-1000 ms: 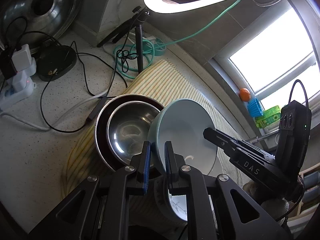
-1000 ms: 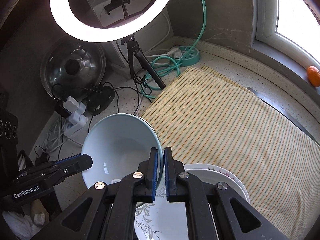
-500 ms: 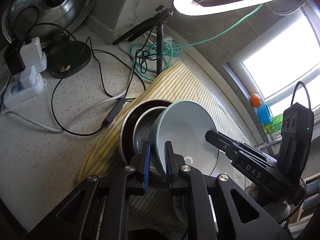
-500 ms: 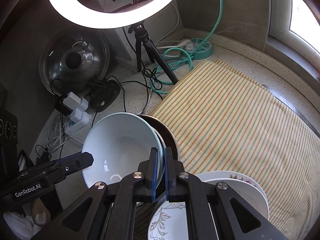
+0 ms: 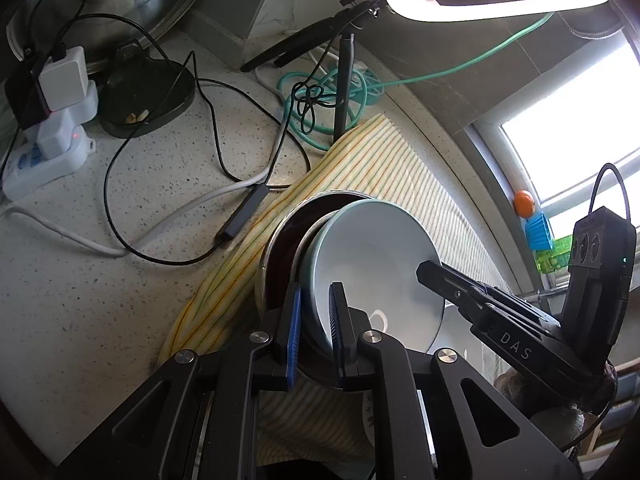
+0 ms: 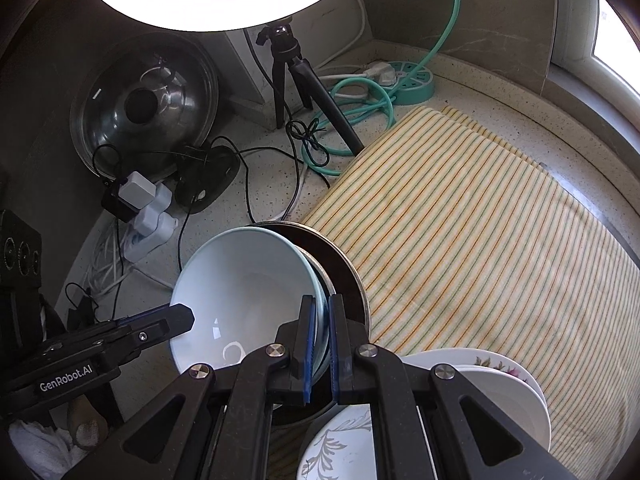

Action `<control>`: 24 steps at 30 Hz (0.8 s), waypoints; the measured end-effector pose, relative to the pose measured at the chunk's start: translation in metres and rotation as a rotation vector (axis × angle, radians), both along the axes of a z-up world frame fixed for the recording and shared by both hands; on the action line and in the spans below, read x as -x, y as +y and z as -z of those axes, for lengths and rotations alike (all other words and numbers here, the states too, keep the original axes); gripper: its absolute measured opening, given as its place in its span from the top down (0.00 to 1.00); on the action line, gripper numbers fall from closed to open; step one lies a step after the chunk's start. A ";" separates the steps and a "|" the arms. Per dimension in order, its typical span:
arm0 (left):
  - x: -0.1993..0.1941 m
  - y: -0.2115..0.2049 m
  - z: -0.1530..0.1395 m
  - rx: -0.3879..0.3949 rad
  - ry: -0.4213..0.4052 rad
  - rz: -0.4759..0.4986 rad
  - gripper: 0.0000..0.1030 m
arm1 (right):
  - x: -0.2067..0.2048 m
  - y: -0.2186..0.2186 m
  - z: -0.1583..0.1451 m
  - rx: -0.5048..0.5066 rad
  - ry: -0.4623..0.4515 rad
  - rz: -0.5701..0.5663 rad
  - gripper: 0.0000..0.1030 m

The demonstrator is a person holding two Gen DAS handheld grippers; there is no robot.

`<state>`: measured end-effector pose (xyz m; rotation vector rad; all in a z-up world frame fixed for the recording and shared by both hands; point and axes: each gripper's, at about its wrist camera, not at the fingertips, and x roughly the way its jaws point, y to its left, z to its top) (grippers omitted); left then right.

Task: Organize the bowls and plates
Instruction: 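Lower the light blue bowl into the steel bowls with both tools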

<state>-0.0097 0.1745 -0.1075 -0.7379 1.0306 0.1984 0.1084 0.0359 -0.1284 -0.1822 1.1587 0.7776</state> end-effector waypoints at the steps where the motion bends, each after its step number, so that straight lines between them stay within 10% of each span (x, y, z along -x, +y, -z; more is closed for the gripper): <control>1: -0.001 0.000 0.001 -0.001 0.002 0.000 0.89 | -0.001 0.001 0.002 0.003 0.003 0.001 0.94; 24: 0.011 0.008 -0.002 0.005 -0.017 -0.014 0.88 | -0.009 -0.006 0.001 -0.040 0.020 0.004 0.86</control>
